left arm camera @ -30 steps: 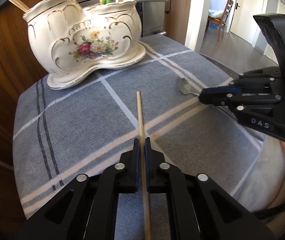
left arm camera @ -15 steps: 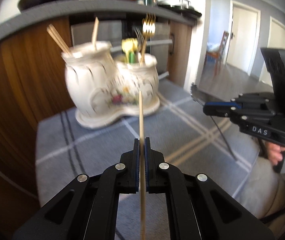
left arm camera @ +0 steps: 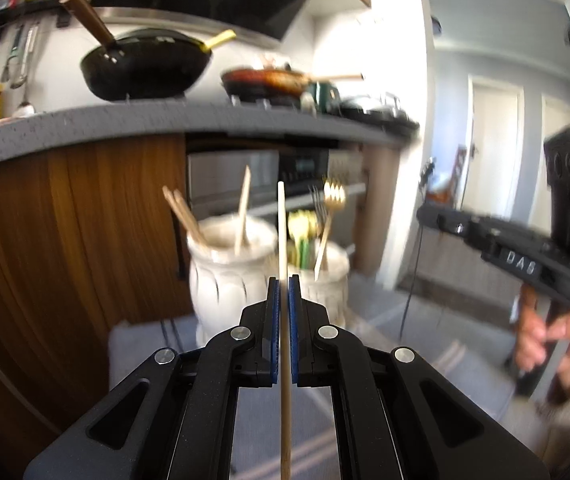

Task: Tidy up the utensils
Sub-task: 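Lift the spoon toward the short cup while the left tool lifts the chopstick toward the tall cup, then lower the chopstick into the tall cup while the right tool drops the spoon into the short cup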

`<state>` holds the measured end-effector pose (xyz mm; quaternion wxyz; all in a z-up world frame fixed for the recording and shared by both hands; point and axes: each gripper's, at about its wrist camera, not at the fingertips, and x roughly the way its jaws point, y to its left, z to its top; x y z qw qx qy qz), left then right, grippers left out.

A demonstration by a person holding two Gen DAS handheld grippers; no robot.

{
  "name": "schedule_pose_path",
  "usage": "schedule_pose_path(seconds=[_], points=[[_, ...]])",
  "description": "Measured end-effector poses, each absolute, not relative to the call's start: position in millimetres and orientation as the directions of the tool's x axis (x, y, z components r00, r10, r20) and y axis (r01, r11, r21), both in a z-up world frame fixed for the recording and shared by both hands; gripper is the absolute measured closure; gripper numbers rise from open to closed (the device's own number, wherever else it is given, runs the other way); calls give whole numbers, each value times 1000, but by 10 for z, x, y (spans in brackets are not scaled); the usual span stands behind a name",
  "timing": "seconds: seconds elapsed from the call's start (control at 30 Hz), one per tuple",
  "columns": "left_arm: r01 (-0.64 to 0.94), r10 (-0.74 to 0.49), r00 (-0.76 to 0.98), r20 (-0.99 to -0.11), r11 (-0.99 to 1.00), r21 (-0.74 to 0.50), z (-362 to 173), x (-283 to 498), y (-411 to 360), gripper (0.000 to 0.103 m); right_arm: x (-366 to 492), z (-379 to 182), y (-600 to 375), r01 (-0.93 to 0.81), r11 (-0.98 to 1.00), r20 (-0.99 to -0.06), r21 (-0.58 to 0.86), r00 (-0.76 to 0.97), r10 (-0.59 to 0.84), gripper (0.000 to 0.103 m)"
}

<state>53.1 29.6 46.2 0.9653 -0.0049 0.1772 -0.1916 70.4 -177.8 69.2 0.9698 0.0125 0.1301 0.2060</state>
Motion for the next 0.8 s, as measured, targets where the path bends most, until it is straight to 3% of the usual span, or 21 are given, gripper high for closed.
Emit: schedule_pose_path(seconds=[0.33,0.47,0.8], points=[[343,-365,923,-125,925,-165,1075,1201,370,98,1269,1120,-1747,-374,911,-168,176,900,402,100],[332,-353,930,-99,926,-180,1087,1463,278,98,1437,1125,-1700,-363,913,-154,183,907,392,100],[244,-244,964,-101,970,-13,808,1796,-44,98,1668,887,-1678,-339,922,-173,186,913,371,100]])
